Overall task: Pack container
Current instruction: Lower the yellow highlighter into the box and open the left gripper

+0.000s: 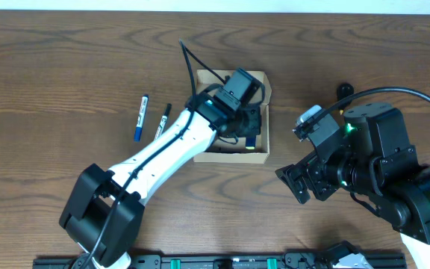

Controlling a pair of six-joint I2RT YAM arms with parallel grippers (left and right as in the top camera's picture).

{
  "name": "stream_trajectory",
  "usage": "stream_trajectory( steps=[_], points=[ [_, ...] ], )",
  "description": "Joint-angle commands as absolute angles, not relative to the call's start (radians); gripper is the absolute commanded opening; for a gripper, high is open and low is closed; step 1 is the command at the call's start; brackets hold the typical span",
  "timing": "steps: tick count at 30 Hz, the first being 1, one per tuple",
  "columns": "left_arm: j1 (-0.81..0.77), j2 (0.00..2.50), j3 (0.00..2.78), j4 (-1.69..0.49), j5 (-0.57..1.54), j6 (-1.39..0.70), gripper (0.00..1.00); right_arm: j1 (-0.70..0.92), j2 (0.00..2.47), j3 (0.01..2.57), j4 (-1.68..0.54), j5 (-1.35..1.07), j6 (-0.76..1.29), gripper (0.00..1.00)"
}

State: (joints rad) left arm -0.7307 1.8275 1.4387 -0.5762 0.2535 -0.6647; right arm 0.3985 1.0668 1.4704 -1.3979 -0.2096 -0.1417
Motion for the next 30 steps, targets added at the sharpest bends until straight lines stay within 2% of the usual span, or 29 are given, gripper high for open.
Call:
stream_trajectory(
  steps=[1, 7, 22, 23, 25, 26, 29, 30],
  points=[
    [-0.762, 1.84, 1.443, -0.585, 0.165, -0.749, 0.06, 0.392, 1.067, 1.479, -1.399, -0.214, -0.135, 0.99],
    [-0.775, 1.848, 1.443, -0.57, 0.112, -0.772, 0.06, 0.392, 1.067, 1.479, -1.399, -0.214, -0.135, 0.99],
    [-0.776, 1.894, 1.443, -0.484, 0.146, -0.77, 0.08, 0.392, 1.067, 1.479, -1.399, -0.214, -0.135, 0.99],
    [-0.776, 1.894, 1.443, -0.481, 0.147, -0.771, 0.15, 0.392, 1.067, 1.479, -1.399, -0.214, -0.135, 0.99],
    [-0.776, 1.894, 1.443, -0.48, 0.147, -0.771, 0.38, 0.392, 1.067, 1.479, -1.399, -0.214, -0.135, 0.99],
    [-0.776, 1.894, 1.443, -0.48, 0.147, -0.771, 0.45, 0.392, 1.067, 1.479, -1.399, -0.214, -0.135, 0.99],
    [-0.776, 1.894, 1.443, -0.475, 0.155, -0.771, 0.6, 0.392, 1.067, 1.479, -1.399, -0.214, -0.135, 0.99],
    [-0.776, 1.894, 1.443, -0.472, 0.163, -0.771, 0.6, 0.392, 1.067, 1.479, -1.399, -0.214, -0.135, 0.99]
  ],
)
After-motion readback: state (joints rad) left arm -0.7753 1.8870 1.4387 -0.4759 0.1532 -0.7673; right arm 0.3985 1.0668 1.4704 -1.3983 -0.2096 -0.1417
